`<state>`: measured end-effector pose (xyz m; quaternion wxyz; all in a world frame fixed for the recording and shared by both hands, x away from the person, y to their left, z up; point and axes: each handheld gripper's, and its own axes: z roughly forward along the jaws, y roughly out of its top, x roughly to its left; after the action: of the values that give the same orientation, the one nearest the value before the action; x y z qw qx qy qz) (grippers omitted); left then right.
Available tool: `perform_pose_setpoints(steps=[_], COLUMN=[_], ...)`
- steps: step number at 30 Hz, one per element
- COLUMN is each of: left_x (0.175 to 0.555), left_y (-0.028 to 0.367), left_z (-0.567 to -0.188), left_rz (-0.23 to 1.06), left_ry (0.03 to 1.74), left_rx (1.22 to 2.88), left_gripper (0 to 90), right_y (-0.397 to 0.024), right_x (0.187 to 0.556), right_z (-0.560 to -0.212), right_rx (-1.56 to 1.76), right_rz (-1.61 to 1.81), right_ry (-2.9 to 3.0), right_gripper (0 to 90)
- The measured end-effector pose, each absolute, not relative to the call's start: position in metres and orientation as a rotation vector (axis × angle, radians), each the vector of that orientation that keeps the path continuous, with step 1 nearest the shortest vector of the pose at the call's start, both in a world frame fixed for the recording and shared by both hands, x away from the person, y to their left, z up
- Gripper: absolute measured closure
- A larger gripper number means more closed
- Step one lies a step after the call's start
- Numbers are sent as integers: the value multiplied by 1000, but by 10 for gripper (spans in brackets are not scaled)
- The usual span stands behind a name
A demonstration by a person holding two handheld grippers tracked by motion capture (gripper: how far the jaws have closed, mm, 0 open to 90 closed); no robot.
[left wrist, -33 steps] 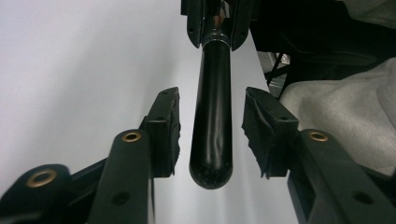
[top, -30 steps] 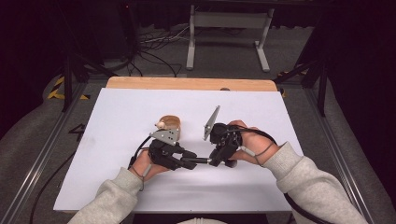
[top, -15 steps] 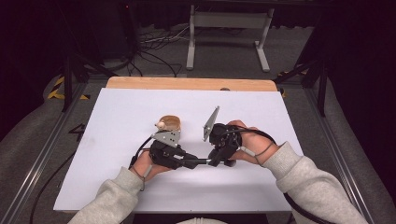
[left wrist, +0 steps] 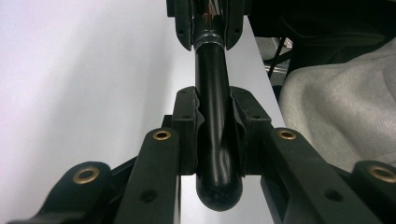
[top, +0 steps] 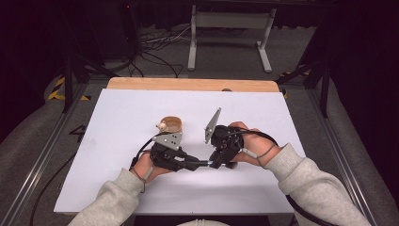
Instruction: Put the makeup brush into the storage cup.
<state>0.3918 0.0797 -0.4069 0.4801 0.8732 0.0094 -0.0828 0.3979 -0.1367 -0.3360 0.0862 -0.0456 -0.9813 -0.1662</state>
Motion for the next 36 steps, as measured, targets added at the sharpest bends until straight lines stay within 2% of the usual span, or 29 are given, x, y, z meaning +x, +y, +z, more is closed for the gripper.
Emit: perform_pose_setpoints(steps=[3, 13, 19, 25, 36], left_x=[390, 391, 391, 390, 389], left_y=[79, 82, 82, 83, 84], left_z=[-406, -406, -405, -403, -402], left_rz=[-185, -175, -170, -162, -164], left_ry=[23, 36, 35, 32, 25], left_rx=[2138, 2128, 2128, 2121, 2109], left_gripper=[742, 742, 742, 741, 742], right_y=[-138, -154, -170, -188, -209], right_x=[398, 397, 388, 383, 375], right_z=[-337, -335, -333, -333, -345], right_rx=[-141, -182, -181, -206, -237], right_rz=[-504, -735, -948, -1121, -1381], right_ry=[-2919, -2904, -2890, -2896, -2818], right_gripper=[686, 432, 333, 268, 243])
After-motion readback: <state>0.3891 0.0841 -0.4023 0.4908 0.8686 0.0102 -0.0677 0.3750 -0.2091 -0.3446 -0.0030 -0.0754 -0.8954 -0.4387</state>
